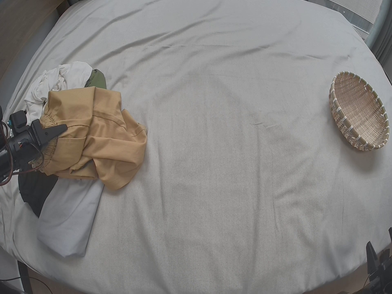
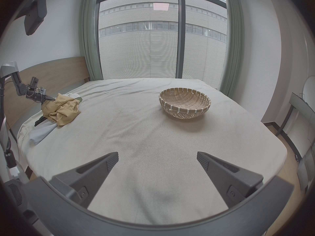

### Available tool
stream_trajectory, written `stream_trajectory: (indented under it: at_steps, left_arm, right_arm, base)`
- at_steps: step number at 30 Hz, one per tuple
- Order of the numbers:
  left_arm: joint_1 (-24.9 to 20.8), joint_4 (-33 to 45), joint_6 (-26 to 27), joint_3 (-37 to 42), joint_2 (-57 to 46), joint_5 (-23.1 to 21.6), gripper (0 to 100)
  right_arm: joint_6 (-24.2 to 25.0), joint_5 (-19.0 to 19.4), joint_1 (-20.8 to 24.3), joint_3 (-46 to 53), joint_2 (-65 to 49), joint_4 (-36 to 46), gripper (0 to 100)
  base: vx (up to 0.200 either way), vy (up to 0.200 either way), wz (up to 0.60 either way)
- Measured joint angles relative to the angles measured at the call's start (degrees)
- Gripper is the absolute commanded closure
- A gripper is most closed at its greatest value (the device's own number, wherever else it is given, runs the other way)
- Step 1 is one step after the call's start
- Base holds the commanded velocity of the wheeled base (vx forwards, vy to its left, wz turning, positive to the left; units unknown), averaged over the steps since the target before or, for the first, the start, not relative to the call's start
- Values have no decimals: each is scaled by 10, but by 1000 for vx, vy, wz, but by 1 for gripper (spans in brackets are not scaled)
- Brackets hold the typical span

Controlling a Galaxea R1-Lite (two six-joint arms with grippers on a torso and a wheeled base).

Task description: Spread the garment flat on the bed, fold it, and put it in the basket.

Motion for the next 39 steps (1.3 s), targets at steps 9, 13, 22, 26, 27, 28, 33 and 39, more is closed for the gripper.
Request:
stream_trajectory:
  at_steps: [9, 13, 22, 26, 27, 28, 33, 39]
  left_arm:
    - [5, -58, 32, 28, 2, -13, 0]
    - [4, -82, 34, 42, 2, -14, 0]
    - [3, -106, 34, 57, 5, -14, 100]
    - [3, -106, 34, 59, 7, -14, 100]
    - [3, -106, 34, 59, 7, -14, 100]
    - [3, -106, 35, 60, 7, -14, 100]
    - [2, -106, 34, 64, 5, -15, 100]
    - [-4, -106, 12, 55, -2, -31, 100]
  right_arm:
    - [0, 0, 0, 0, 0, 0, 0]
    - [0, 0, 0, 0, 0, 0, 0]
    - [0, 0, 0, 0, 0, 0, 0]
    - [0, 0, 0, 0, 0, 0, 0]
    - [0, 0, 0, 0, 0, 0, 0]
    - [0, 0, 0, 0, 0, 0, 0]
    - [0, 0, 0, 0, 0, 0, 0]
    - [0, 0, 0, 0, 0, 0, 0]
  base:
    - [0, 0, 0]
    - [0, 0, 0]
    - [0, 0, 0]
    - [0, 0, 0]
    - [0, 0, 0]
    - [0, 0, 0]
    - [0, 0, 0]
    - [0, 0, 0]
